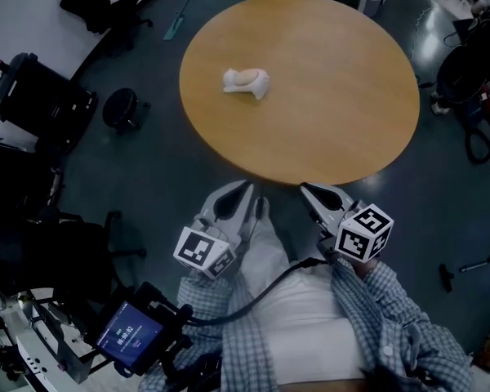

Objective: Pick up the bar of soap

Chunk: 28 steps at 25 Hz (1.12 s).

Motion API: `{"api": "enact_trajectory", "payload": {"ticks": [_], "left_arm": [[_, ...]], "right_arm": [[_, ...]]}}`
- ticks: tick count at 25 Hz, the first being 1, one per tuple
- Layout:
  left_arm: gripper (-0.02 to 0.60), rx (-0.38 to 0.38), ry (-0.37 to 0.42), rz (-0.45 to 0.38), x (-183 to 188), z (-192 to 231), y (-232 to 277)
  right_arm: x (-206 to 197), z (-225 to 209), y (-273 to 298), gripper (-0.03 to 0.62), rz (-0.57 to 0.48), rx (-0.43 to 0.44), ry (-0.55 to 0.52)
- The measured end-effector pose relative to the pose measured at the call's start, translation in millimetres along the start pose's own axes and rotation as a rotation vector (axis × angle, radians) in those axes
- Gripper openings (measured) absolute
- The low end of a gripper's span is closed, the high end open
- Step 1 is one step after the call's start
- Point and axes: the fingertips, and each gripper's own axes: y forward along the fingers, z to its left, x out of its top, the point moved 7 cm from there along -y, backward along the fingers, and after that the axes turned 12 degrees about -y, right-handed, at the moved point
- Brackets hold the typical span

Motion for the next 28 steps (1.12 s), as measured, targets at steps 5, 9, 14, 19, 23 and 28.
{"api": "enact_trajectory", "payload": {"ticks": [5, 9, 14, 19, 23, 28], "left_arm": [[0.0, -0.047, 0.023, 0.079, 22.6, 65.3, 29.5], [0.0, -0.115, 0.086, 0.184, 28.1, 107.1, 53.1], [0.002, -0.167, 0.125, 0.264, 32.9, 148.8, 82.6], [0.002, -0.23, 0.264, 0.373, 20.7, 180.9, 110.1], [0.037, -0.294, 0.424, 0.511, 18.0, 197.3, 133.7], [0.149, -0.354, 0.628, 0.718, 23.8, 247.3, 201.9]], "right_arm": [[29.1, -24.5, 70.6, 0.003, 0.004, -0.034, 0.0], [39.7, -42.1, 108.8, 0.003, 0.009, -0.091, 0.019], [41.0, -55.2, 130.9, 0.003, 0.021, -0.162, 0.052], [34.8, -67.8, 131.0, 0.003, 0.034, -0.216, 0.086], [35.2, -74.7, 123.0, 0.003, 0.023, -0.239, 0.082], [57.9, -114.9, 134.8, 0.003, 0.02, -0.258, 0.08]]}}
